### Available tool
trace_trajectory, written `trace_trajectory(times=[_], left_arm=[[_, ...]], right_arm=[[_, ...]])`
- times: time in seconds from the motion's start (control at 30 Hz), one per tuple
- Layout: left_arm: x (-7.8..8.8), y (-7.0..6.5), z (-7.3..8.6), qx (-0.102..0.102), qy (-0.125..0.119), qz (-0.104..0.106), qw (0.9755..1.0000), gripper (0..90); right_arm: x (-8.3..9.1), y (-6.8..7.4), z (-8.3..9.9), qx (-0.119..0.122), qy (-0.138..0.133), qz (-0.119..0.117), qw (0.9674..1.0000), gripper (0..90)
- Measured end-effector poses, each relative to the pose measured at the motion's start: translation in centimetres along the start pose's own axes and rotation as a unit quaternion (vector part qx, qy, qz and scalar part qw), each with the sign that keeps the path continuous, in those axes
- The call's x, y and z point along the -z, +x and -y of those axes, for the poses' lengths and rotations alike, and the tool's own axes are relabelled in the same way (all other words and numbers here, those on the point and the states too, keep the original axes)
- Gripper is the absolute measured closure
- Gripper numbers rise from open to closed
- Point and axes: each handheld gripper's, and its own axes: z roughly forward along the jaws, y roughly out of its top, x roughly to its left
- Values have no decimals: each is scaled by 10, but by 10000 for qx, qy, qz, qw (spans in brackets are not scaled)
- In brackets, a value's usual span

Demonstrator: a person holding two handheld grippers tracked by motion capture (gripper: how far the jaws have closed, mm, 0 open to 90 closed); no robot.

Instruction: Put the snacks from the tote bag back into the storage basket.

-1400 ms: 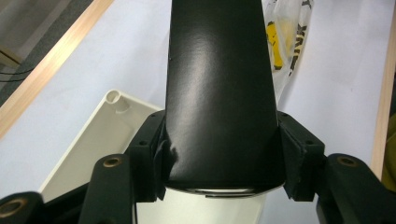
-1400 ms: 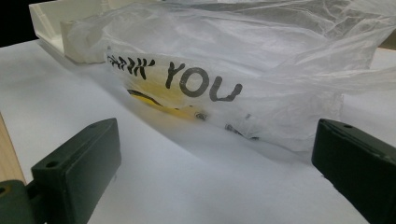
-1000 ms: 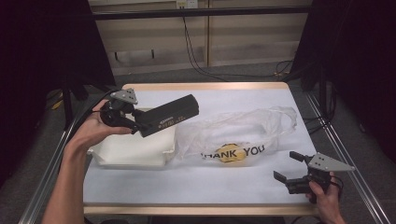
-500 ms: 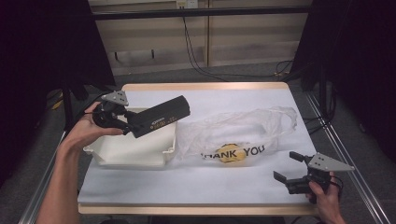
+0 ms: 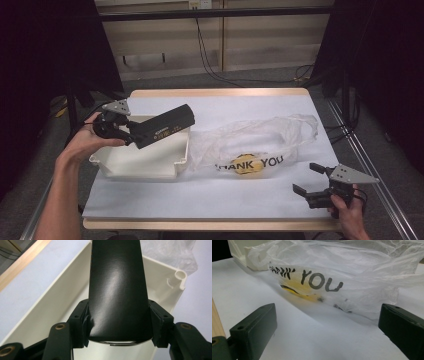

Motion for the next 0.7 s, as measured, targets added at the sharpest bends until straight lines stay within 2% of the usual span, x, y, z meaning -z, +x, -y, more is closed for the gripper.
trace_trajectory(times=[0.1, 0.17, 0.43, 0.6, 0.7], left_arm=[[3, 6, 5, 62, 70, -47, 9999, 432], [6, 9, 9, 105, 4, 32, 9999, 432], [0, 14, 16, -94, 262, 65, 9996, 432], [-5, 16, 22, -29, 385, 26, 9992, 432], [-7, 18, 26, -74, 432, 50, 9990, 432]], right_arm=[[0, 0, 0, -11, -10, 33, 10000, 14], [0, 0, 0, -17, -19, -4, 10000, 14], [0, 1, 0, -14, -4, -23, 10000, 14], [0, 1, 0, -1, -2, -1, 10000, 14], [1, 1, 0, 14, 7, -41, 10000, 14]])
